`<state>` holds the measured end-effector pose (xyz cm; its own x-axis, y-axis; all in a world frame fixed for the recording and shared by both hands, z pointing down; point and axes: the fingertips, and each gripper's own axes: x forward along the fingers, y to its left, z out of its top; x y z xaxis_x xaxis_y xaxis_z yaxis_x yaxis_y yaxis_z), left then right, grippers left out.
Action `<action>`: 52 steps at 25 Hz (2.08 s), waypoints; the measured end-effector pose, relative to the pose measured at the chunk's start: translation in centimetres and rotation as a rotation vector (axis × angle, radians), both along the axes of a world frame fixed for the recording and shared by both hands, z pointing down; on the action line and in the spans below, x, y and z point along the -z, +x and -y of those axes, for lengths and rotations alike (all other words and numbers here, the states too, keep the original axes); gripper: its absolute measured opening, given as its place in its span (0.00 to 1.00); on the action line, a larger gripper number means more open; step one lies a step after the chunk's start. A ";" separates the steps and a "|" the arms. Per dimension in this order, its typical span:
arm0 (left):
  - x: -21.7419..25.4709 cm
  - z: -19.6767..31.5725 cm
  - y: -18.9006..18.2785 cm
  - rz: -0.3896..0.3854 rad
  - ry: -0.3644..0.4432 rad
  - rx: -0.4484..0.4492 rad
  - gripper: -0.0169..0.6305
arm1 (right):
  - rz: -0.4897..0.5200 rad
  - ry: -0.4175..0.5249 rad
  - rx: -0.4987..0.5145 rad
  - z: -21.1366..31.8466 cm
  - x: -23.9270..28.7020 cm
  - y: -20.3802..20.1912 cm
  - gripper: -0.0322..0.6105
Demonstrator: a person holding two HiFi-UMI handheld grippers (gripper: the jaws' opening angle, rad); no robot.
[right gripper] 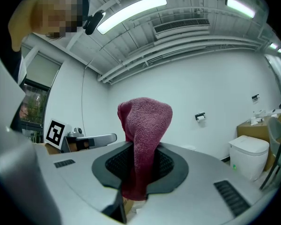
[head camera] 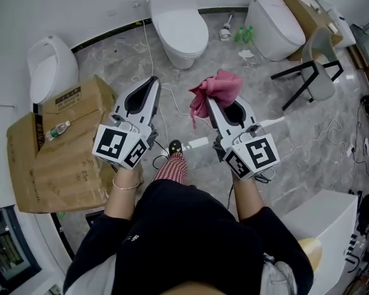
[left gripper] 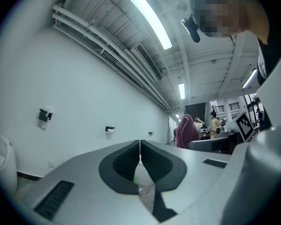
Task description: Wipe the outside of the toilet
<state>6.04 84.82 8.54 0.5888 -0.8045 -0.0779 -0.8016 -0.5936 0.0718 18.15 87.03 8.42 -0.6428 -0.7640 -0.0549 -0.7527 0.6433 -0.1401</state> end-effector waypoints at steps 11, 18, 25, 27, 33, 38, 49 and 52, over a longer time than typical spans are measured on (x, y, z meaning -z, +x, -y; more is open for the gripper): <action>-0.7 4.7 -0.7 0.048 0.004 -0.001 0.03 | 0.022 -0.003 0.017 6.1 -0.6 -0.9 0.19; -0.9 8.1 -1.2 0.068 -0.010 0.006 0.03 | 0.020 0.003 0.022 9.6 -0.7 -1.2 0.19; -0.3 11.6 -0.7 0.060 -0.021 -0.014 0.03 | 0.018 -0.003 0.023 13.0 -0.3 -1.6 0.19; -0.4 12.4 -0.8 0.061 -0.021 -0.022 0.03 | 0.017 -0.003 0.022 14.1 -0.2 -1.8 0.19; 0.4 15.4 -3.9 0.026 -0.009 0.023 0.03 | 0.001 -0.006 0.014 16.7 0.2 -3.0 0.19; 0.7 16.8 -4.3 0.028 0.010 0.006 0.03 | -0.011 -0.001 0.018 18.5 0.5 -4.2 0.19; 0.9 18.8 -6.6 0.025 -0.002 -0.010 0.03 | -0.030 -0.023 0.008 20.7 0.1 -6.1 0.19; 1.0 19.1 -7.2 0.009 0.000 -0.007 0.03 | -0.040 -0.028 0.004 21.1 0.0 -6.2 0.19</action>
